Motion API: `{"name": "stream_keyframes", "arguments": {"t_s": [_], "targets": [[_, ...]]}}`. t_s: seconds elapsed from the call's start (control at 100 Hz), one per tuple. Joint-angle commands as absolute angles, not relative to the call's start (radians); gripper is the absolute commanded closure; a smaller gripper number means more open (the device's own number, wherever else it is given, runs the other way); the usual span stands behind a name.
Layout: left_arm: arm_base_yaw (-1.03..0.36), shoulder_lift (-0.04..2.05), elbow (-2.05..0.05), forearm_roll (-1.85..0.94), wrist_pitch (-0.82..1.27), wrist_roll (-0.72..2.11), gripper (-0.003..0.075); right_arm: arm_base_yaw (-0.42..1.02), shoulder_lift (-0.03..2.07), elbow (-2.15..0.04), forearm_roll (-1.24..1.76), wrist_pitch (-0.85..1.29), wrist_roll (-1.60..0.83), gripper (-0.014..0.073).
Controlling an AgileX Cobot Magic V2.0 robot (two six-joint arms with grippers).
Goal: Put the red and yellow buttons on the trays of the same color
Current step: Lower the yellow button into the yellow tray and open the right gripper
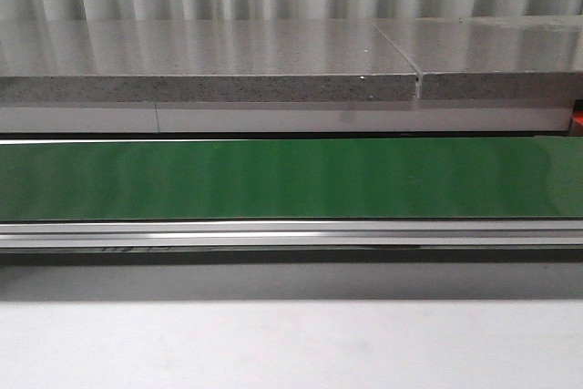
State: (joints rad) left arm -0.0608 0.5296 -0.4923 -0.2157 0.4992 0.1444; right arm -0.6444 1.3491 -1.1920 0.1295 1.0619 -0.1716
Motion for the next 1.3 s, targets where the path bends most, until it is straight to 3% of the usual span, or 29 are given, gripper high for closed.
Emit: {"name": "stream_keyframes", "arguments": {"t_s": [0.0, 0.39, 1.29], "targets": [[-0.061, 0.53, -0.52, -0.232, 0.426, 0.14, 0.074, -0.693, 1.313, -1.196, 0.134, 1.038, -0.169, 0.0393], [-0.061, 0.53, -0.52, -0.232, 0.426, 0.14, 0.074, -0.842, 1.317, -1.07, 0.134, 0.865, -0.147, 0.0393], [-0.061, 0.53, -0.52, -0.232, 0.426, 0.14, 0.074, -0.842, 1.553, -0.986, 0.139, 0.702, -0.135, 0.0393]]}}
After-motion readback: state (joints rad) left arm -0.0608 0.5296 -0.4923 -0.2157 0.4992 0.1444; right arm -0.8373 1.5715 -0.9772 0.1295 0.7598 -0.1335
